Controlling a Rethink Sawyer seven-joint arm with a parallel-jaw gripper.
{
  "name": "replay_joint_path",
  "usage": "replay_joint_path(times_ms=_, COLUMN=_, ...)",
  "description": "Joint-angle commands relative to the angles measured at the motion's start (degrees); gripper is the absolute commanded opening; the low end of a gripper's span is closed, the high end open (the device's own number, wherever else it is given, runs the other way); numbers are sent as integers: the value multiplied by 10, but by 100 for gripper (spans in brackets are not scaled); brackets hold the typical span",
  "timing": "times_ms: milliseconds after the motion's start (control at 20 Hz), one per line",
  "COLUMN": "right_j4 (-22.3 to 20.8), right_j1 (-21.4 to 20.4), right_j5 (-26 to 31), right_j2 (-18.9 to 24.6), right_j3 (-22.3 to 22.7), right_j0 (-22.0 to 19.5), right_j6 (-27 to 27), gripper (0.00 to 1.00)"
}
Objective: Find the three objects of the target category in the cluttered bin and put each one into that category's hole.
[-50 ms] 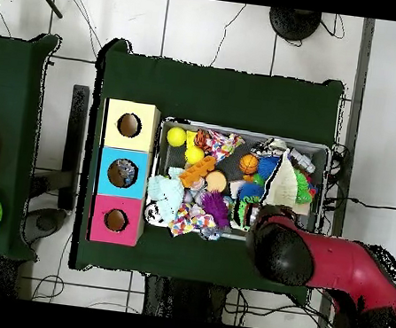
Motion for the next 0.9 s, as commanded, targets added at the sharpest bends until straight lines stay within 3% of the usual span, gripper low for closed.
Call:
replay_joint_path(times_ms=50, right_j4=78, right_j1=-139, right_j5=134, right_j2=79, right_j3=30, right_j0=-27, right_j6=-211, gripper=0)
replay_joint_path(times_ms=900, right_j4=128, right_j1=-213, right_j5=216, right_j2=105, right_j3=16, right_j0=-50, right_j6=-251, gripper=0)
